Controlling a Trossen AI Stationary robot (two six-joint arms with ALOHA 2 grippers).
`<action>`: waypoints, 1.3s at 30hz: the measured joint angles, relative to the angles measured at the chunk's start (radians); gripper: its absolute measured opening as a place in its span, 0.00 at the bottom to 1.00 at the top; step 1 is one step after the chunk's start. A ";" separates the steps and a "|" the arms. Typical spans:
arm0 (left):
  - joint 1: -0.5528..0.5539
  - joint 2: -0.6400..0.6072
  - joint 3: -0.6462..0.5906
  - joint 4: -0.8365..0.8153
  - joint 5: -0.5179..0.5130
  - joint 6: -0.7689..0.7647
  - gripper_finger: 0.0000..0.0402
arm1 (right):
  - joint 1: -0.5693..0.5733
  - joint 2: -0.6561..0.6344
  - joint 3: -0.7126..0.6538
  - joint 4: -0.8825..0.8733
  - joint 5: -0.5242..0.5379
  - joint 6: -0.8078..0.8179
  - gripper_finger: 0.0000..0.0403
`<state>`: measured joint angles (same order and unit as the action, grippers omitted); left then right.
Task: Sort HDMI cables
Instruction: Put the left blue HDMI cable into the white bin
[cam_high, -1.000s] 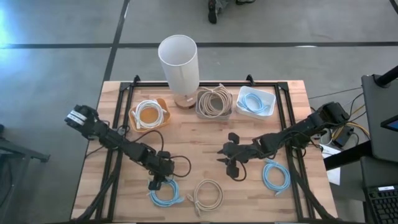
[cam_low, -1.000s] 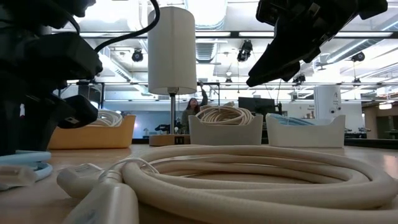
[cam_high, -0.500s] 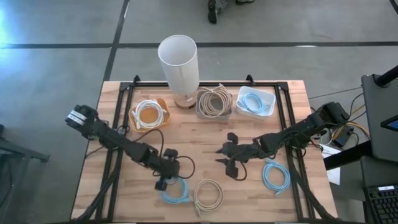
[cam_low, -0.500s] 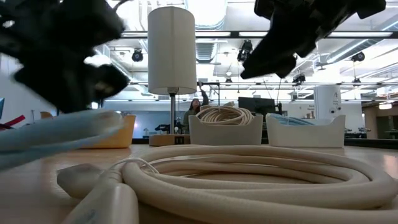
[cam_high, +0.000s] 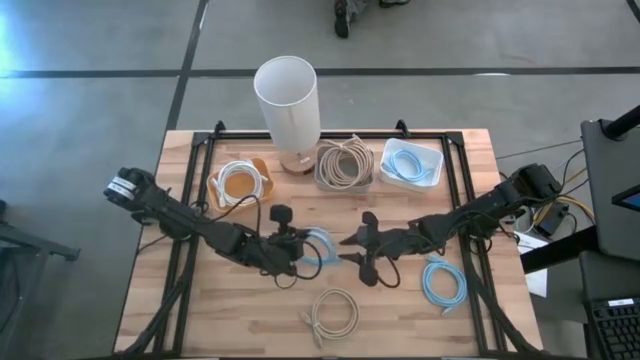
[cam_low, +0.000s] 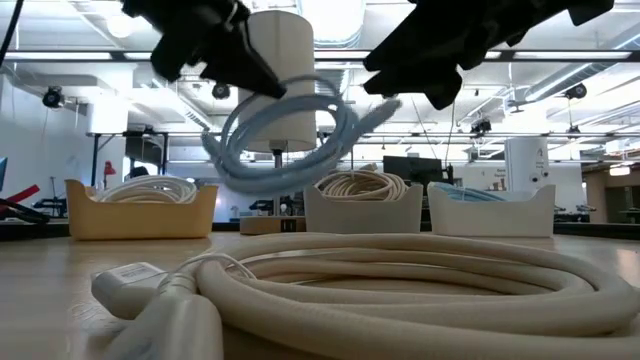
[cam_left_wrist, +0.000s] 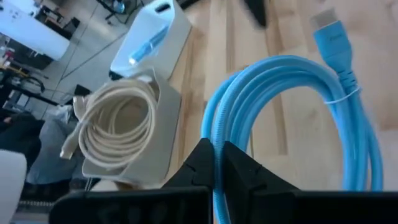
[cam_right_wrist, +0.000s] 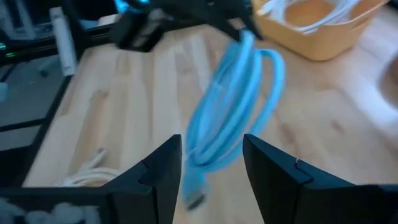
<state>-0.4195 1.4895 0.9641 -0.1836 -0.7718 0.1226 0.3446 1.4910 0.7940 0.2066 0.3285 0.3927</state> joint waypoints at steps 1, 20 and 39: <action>0.000 0.000 0.009 0.002 0.001 0.006 0.03 | 0.000 0.000 0.000 0.000 0.025 0.000 0.42; 0.013 0.000 0.011 0.134 -0.081 0.100 0.03 | -0.037 0.000 -0.001 0.058 0.037 0.157 0.42; -0.010 0.001 -0.009 0.141 -0.111 0.111 0.03 | -0.044 -0.003 -0.002 0.011 0.033 0.127 0.42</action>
<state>-0.4293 1.4902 0.9550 -0.0429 -0.8831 0.2338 0.3006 1.4883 0.7918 0.2178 0.3619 0.5193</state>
